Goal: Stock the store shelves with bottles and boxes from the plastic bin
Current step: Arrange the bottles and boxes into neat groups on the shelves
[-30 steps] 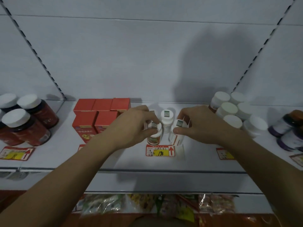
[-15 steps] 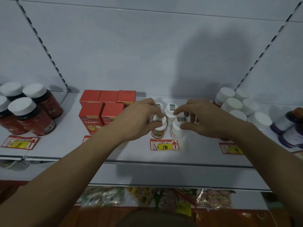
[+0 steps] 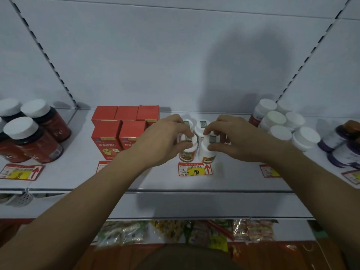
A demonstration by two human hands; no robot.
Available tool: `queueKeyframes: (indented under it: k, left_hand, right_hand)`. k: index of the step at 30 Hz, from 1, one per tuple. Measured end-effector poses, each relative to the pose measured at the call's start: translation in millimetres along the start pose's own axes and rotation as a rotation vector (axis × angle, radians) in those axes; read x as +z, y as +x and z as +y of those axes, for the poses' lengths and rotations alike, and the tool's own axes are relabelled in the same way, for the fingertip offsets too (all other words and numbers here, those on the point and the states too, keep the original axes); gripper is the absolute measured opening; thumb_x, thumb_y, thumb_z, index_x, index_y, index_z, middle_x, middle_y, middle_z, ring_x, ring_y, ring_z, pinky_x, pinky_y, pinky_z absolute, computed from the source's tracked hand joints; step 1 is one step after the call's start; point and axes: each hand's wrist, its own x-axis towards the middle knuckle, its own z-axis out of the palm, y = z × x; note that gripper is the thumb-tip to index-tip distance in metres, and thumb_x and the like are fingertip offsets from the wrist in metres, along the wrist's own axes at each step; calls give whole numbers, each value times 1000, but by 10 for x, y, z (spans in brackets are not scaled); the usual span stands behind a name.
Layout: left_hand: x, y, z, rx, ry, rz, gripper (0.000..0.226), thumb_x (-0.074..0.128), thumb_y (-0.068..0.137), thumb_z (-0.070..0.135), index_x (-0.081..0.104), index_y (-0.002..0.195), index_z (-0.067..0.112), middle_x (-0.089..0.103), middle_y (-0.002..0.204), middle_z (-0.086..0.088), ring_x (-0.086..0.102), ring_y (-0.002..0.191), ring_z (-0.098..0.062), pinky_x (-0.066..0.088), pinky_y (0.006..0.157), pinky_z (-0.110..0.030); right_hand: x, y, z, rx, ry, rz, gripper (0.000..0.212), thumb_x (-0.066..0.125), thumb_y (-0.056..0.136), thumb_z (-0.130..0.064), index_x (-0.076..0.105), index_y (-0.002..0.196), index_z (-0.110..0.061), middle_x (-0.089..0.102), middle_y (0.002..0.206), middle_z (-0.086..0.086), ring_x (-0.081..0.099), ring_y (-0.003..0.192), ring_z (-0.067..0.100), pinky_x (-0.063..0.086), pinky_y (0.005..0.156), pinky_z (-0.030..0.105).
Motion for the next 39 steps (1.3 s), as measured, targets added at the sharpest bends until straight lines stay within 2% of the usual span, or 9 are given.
queueKeyframes:
  k: [10,18,22,25,27,30,32,35,39]
  left_hand:
    - [8,-3,12,0,-3,14,29,71,90,38,73,116,24,59,117,6,53,83,-8,55,83,-39]
    - [15,-30,49,-8,-1,14,28,72,90,34,74,116,24,60,114,4,65,82,-11,56,80,-36]
    - [-24,-46,71,-15,30,-15,31,67,92,41,71,119,27,60,117,5,65,76,-6,56,78,-34]
    - [-159,34,65,-47,25,62,33,57,97,40,65,125,24,59,117,1,62,72,-8,50,78,-32]
    - [-268,176,42,-92,57,73,34,55,100,32,62,132,22,60,119,-3,57,79,-11,44,83,-29]
    - [-343,452,16,-165,137,-114,38,55,101,32,58,137,21,64,127,-4,55,91,-15,41,89,-28]
    - [-335,576,8,-207,124,-220,38,56,100,33,58,137,22,67,128,-2,59,90,-16,43,89,-28]
    - [-296,668,14,-223,92,-244,36,58,99,29,59,134,23,68,125,-1,61,76,-9,48,87,-28]
    - [-262,687,25,-224,155,-241,37,62,97,32,61,133,22,63,132,-3,54,83,-14,48,88,-31]
  right_hand:
    - [156,11,-32,52,85,102,39,70,90,-42,62,124,-25,48,105,-13,53,79,0,39,70,10]
    - [228,-46,-63,55,160,180,25,71,90,-39,51,103,-33,49,101,-13,57,78,4,39,68,13]
    - [226,-70,-32,79,204,229,19,63,95,-41,52,108,-31,52,102,-11,58,79,4,39,67,12]
    - [74,-1,37,91,233,337,14,53,101,-33,59,111,-25,56,99,-6,53,81,0,37,69,18]
    - [-25,128,59,96,207,297,17,54,102,-29,63,115,-22,59,99,-4,51,80,0,36,74,24]
    - [-106,333,13,120,207,139,23,56,101,-32,64,121,-24,61,103,-5,55,84,8,38,78,27]
    - [-122,430,-34,131,213,62,25,58,100,-34,63,124,-28,61,106,-7,58,89,12,40,77,26]
    - [-109,498,-55,155,178,-18,27,61,98,-34,63,125,-29,61,112,-5,57,92,12,38,67,20]
    - [-90,519,-29,170,172,-28,31,62,97,-38,63,126,-27,62,116,-4,55,91,11,34,64,14]
